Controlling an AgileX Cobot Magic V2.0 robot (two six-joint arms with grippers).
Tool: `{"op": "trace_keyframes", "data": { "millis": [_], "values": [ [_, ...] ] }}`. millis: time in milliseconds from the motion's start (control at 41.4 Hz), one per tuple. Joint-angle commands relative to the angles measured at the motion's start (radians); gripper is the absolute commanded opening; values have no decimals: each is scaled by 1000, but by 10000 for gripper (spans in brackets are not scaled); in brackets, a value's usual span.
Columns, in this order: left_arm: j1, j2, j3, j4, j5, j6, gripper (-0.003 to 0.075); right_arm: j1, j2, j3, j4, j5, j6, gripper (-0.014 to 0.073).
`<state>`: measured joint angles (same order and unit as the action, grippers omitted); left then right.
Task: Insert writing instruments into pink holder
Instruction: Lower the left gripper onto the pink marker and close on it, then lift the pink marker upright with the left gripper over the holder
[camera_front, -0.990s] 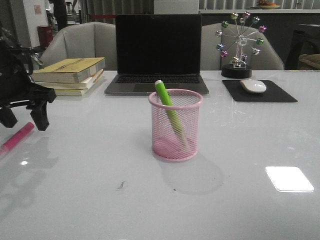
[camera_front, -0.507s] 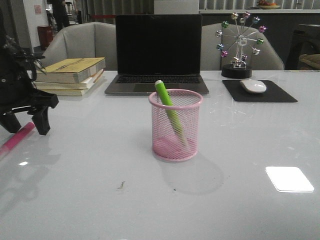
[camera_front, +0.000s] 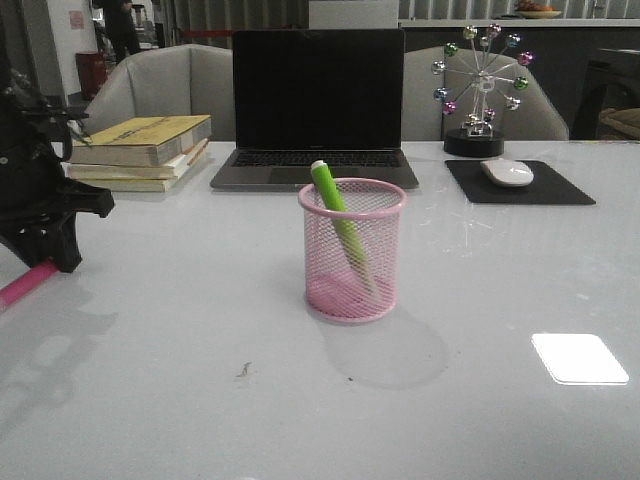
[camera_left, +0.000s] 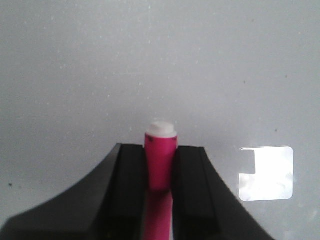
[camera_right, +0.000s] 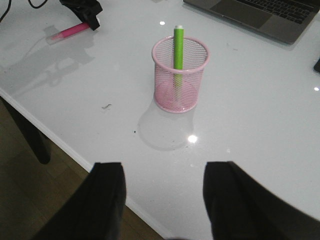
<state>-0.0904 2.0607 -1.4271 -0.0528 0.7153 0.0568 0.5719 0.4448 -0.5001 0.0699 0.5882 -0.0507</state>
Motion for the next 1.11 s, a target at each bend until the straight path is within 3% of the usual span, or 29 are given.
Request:
{"op": "trace_keyframes", "data": {
  "millis": [0, 338, 604, 797, 918, 1014, 1087],
  "values": [
    [-8, -131, 32, -7, -76, 2, 91, -4, 4, -28, -3, -73, -9, 467],
    [-113, -532, 411, -42, -511, 6, 91, -4, 4, -28, -3, -73, -9, 467],
    [-336, -755, 672, -99, -956, 6, 91, -4, 4, -28, -3, -73, -9, 467],
    [-544, -753, 707, -101, -1223, 6, 91, -4, 4, -28, -3, -73, -9, 467],
    [-644, -682, 707, -101, -1497, 6, 91, -4, 4, -28, -3, -73, -9, 467],
    [-672, -608, 698, -101, -1651, -36, 91, -4, 4, -28, -3, -73, -9, 467],
    [-674, -547, 667, -101, -1677, -85, 91, -4, 4, -28, -3, -73, -9, 467]
  ]
}}
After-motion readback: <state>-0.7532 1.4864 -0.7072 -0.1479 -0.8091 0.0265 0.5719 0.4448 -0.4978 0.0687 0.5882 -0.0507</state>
